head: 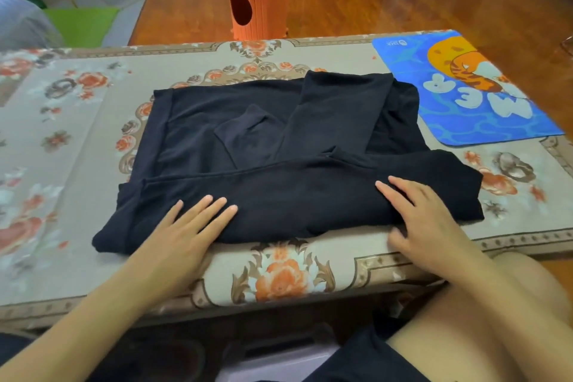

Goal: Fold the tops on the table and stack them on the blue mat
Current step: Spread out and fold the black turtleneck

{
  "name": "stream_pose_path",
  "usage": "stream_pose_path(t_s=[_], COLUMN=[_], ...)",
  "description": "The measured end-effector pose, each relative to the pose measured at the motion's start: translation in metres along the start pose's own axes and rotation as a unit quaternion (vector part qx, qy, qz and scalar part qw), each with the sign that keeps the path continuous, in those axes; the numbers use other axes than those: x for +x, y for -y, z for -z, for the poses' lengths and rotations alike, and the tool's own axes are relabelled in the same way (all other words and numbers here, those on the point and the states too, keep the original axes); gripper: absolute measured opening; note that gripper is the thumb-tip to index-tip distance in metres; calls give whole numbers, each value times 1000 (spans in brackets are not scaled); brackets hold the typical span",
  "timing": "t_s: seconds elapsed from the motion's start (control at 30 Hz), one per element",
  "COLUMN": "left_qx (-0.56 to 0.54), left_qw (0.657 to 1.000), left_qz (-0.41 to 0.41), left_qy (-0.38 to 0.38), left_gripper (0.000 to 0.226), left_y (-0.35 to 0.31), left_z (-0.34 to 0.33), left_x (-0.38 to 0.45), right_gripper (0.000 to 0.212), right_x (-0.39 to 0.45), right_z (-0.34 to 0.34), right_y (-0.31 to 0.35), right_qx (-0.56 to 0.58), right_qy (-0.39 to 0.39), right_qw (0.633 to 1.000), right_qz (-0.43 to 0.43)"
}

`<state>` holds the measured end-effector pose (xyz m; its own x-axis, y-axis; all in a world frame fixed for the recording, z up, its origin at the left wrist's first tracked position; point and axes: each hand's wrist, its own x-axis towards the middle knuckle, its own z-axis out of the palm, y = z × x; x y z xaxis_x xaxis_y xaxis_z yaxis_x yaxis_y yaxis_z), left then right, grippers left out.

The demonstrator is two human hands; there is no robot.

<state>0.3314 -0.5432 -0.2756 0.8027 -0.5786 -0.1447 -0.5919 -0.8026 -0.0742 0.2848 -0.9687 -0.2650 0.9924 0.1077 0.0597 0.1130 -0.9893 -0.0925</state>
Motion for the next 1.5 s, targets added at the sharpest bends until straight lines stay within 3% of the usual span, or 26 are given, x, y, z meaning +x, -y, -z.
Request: stream_pose_path(t_s=[0.1,0.23,0.3,0.37,0.43,0.5,0.57,0.63,0.7,0.73,0.83,0.9,0.97,1.1,1.23,1.33,1.5], left_qx=[-4,8,20,28,11,-77,-170,-209,-166,-132,-81,-94,-94,-91,-122,-130,-131], left_qw=[1000,999,998,999,999,995,983,971,974,979,973,960,957,953,953,963,971], left_qz=[13,7,-3,-9,-15,3,51,105,121,126,216,265,273,287,275,226,175], left_qy=[14,-54,-52,-18,28,59,54,-47,-98,-89,1,5,-5,16,-33,-73,-95], left_gripper=[108,104,106,112,114,95,64,43,50,57,68,70,68,66,63,61,59], left_y=[5,10,19,23,21,21,18,9,3,3,20,29,30,22,18,37,98], left_z=[7,20,19,14,10,13,36,55,58,51,18,1,-4,4,21,35,48], left_x=[1,1,-6,-16,-25,-30,-22,1,30,41,49,39,35,44,75,125,232], right_gripper=[85,60,61,71,101,106,93,74,55,52,81,76,70,78,68,62,53], right_x=[16,19,20,15,8,7,13,34,62,74,95,96,98,112,146,203,316], right_z=[6,31,37,30,20,33,56,70,62,53,17,-8,-15,-8,-3,14,8], right_y=[-2,-12,-29,-42,-45,-39,-29,-11,12,26,46,37,33,33,23,3,-29], right_qx=[-57,-56,-74,-116,-144,-167,-129,-4,88,83,5,-13,6,5,59,81,-2], right_qy=[1,-140,-146,-51,88,194,235,109,-31,-40,91,145,145,51,67,-28,43], right_qw=[998,988,985,989,985,967,963,993,996,996,996,989,989,997,993,995,999], right_qz=[-18,29,51,76,48,6,-41,-42,2,18,5,-28,-42,-61,-72,-46,-31])
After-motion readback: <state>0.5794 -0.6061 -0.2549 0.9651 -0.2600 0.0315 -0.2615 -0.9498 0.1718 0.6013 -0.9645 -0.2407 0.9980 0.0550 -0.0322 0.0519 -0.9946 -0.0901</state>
